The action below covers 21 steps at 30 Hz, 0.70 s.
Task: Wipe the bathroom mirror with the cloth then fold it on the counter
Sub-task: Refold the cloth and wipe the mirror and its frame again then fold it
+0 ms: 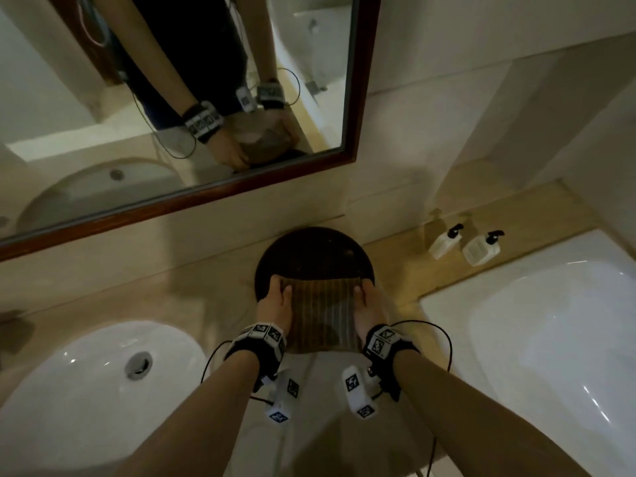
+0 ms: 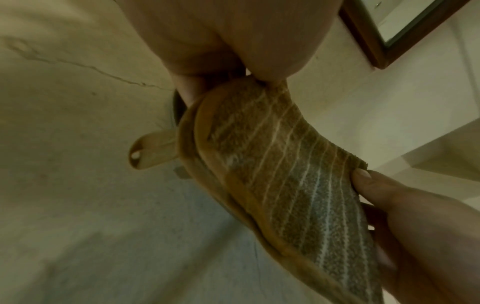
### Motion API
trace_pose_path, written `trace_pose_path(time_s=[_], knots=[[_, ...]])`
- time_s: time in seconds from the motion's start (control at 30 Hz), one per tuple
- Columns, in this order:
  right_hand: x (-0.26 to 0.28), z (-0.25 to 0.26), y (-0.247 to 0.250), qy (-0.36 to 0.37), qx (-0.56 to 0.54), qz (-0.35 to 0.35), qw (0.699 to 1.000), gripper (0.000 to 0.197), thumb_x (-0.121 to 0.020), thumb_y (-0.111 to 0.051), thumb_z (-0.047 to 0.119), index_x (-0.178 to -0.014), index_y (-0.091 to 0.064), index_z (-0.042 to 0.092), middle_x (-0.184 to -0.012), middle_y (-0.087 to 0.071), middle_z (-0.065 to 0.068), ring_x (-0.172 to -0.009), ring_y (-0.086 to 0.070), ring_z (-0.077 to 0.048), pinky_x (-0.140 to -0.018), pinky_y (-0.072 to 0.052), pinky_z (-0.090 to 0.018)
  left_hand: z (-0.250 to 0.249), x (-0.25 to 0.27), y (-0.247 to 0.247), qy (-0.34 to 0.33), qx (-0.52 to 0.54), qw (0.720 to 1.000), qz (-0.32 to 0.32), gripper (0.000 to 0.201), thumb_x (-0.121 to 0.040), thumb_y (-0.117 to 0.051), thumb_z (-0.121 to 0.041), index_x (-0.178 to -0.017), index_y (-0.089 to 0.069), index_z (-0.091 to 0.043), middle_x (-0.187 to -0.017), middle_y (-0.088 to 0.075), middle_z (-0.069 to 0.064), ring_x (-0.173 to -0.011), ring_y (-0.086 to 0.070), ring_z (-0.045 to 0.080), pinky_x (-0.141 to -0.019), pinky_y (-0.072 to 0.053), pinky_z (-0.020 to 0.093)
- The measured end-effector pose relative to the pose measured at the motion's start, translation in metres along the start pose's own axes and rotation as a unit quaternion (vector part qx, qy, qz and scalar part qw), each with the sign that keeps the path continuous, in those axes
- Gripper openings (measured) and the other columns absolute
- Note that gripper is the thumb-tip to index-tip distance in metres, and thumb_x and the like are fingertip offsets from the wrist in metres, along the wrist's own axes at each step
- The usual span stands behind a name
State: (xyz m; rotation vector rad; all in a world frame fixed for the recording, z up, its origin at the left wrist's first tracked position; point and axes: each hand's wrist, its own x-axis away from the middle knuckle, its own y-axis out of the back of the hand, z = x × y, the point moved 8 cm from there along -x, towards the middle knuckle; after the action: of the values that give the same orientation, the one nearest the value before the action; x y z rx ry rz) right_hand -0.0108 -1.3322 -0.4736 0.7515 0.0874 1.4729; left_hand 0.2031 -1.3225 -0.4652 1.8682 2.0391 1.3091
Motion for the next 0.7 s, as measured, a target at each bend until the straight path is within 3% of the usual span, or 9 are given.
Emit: trace_pose_path(time_s=[0.1,0.23,0.37,0.43,0.53,0.63,0.7], knots=[[-0.018,0.004,-0.004,-0.006,-0.001,0.021,1.0,0.04,-0.104,-0.03,0.033,-0.138,-0.042,0.016,-0.126,-0.057,-0.018,-0.111,-0.055,-0.035,-0.091,-0.044,-0.038,0.006,-0.019,-0.003,0.021,0.01,1.0,-0.006,0.037,-0.103,-0.031,-0.034,-0.138,-0.031,-0.021,-0.098,-0.062,0.022,-0.079,-0.062,0.035,-0.066,-0.049,0.035],[-0.049,0.002,-0.018,-0.012,0.014,0.035,0.999,0.042,-0.103,-0.03,0.037,-0.141,-0.04,0.023,-0.121,-0.059,-0.012,-0.109,-0.057,-0.034,-0.09,-0.045,-0.032,0.012,-0.043,-0.003,0.031,0.018,0.999,-0.009,0.023,-0.102,-0.031,-0.036,-0.122,-0.035,-0.027,-0.089,-0.064,0.02,-0.074,-0.063,0.035,-0.068,-0.053,0.044],[-0.072,-0.002,-0.024,-0.013,0.062,0.04,0.997,0.038,-0.102,-0.03,0.038,-0.137,-0.043,0.027,-0.106,-0.065,-0.009,-0.082,-0.06,-0.024,-0.069,-0.047,-0.029,0.013,-0.063,-0.006,0.025,0.016,0.999,-0.019,0.013,-0.101,-0.035,-0.035,-0.112,-0.035,-0.03,-0.079,-0.062,0.02,-0.067,-0.062,0.036,-0.064,-0.054,0.047],[-0.078,0.0,-0.024,-0.013,0.075,0.037,0.996,0.034,-0.102,-0.03,0.037,-0.13,-0.045,0.028,-0.093,-0.065,-0.011,-0.072,-0.061,-0.024,-0.061,-0.047,-0.031,0.01,-0.07,-0.006,0.02,0.008,1.0,-0.018,0.012,-0.101,-0.035,-0.033,-0.111,-0.036,-0.028,-0.074,-0.059,0.016,-0.063,-0.06,0.033,-0.058,-0.051,0.039],[-0.084,0.009,-0.023,0.004,0.118,0.035,0.992,0.026,-0.101,-0.031,0.034,-0.12,-0.047,0.024,-0.076,-0.06,-0.012,-0.063,-0.06,-0.029,-0.051,-0.045,-0.034,0.008,-0.082,-0.006,0.016,-0.022,0.999,-0.019,0.012,-0.101,-0.035,-0.032,-0.111,-0.037,-0.025,-0.065,-0.052,0.01,-0.054,-0.052,0.027,-0.048,-0.037,0.027],[-0.086,0.015,-0.024,0.013,0.18,0.041,0.983,0.028,-0.103,-0.029,0.032,-0.124,-0.043,0.023,-0.071,-0.054,-0.007,-0.062,-0.057,-0.026,-0.047,-0.037,-0.028,0.007,-0.089,-0.009,-0.002,-0.063,0.998,-0.026,0.015,-0.101,-0.035,-0.031,-0.112,-0.038,-0.022,-0.063,-0.052,0.008,-0.052,-0.052,0.027,-0.047,-0.037,0.028],[-0.089,0.02,-0.026,0.031,0.218,0.041,0.975,0.03,-0.103,-0.027,0.031,-0.128,-0.041,0.02,-0.074,-0.055,-0.007,-0.066,-0.058,-0.027,-0.05,-0.039,-0.03,0.004,-0.092,-0.009,-0.021,-0.087,0.995,-0.034,0.017,-0.101,-0.035,-0.029,-0.114,-0.039,-0.019,-0.062,-0.052,0.007,-0.051,-0.051,0.026,-0.048,-0.039,0.029]])
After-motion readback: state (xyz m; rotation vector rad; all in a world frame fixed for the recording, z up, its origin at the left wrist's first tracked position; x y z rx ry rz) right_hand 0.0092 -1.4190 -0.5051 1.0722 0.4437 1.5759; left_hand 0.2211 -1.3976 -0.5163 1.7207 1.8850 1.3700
